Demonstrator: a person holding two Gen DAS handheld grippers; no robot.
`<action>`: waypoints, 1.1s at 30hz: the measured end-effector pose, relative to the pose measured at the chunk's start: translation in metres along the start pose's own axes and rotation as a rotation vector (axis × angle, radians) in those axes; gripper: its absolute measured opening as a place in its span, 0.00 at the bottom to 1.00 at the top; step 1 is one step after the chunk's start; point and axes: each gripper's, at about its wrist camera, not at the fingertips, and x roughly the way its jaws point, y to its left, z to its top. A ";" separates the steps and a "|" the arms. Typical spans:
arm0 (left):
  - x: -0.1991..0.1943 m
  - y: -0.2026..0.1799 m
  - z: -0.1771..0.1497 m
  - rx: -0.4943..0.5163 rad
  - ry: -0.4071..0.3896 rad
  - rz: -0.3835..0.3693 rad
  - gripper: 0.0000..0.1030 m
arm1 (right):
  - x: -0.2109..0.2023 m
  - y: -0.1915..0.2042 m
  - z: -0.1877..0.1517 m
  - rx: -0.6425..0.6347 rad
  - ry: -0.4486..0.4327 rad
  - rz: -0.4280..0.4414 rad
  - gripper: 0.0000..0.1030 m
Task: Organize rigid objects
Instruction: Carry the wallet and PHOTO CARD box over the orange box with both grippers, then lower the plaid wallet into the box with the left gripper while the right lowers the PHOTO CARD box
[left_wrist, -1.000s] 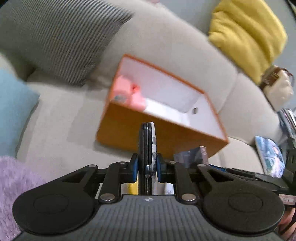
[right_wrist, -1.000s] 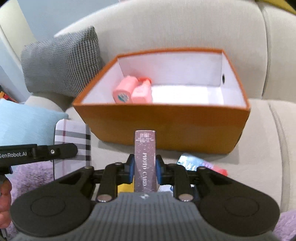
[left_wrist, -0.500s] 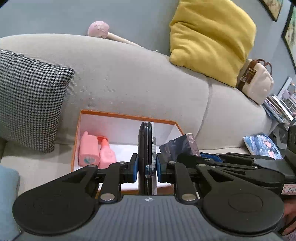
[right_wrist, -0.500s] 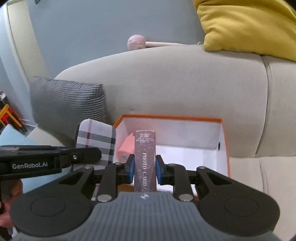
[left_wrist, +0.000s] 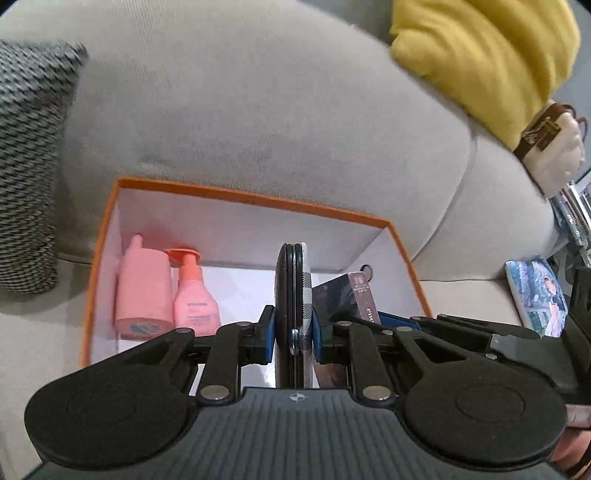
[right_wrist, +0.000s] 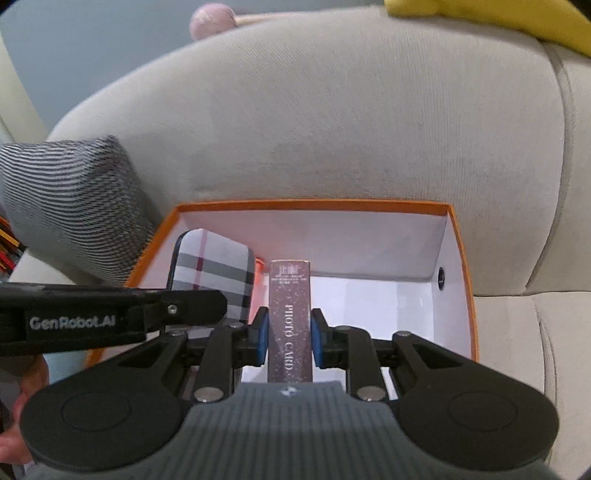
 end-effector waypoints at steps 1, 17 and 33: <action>0.007 0.002 0.003 -0.012 0.016 -0.002 0.21 | 0.003 -0.002 -0.001 0.011 0.012 -0.006 0.23; 0.087 0.031 0.018 -0.184 0.207 -0.020 0.21 | 0.060 -0.032 0.007 0.123 0.136 -0.050 0.23; 0.094 0.046 0.017 -0.165 0.259 0.080 0.32 | 0.077 -0.029 0.003 0.122 0.159 -0.049 0.23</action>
